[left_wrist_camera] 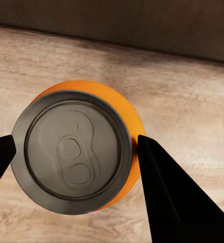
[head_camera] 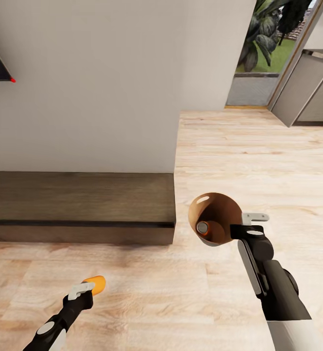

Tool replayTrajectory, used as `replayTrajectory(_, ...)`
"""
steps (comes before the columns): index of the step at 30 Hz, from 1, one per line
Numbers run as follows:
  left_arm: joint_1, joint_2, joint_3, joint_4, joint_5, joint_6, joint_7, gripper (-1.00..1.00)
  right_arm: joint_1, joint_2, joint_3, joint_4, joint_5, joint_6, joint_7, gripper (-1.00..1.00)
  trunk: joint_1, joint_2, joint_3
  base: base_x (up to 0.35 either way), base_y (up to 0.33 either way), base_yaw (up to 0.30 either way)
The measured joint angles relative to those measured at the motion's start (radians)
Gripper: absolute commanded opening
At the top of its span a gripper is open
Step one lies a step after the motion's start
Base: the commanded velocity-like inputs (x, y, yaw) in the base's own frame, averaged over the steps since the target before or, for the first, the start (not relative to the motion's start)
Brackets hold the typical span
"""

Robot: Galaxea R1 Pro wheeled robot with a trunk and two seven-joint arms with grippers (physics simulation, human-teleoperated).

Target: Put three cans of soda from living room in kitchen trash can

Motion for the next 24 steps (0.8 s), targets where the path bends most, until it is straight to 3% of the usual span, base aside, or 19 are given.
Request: replayTrajectory(24,0.000,0.000,0.001,0.000,0.000,0.000,0.000,-1.00,0.000,0.000,0.000,0.000,-0.001,0.000,0.000,-1.00,-0.092,0.168,0.115,0.000,0.000,0.000)
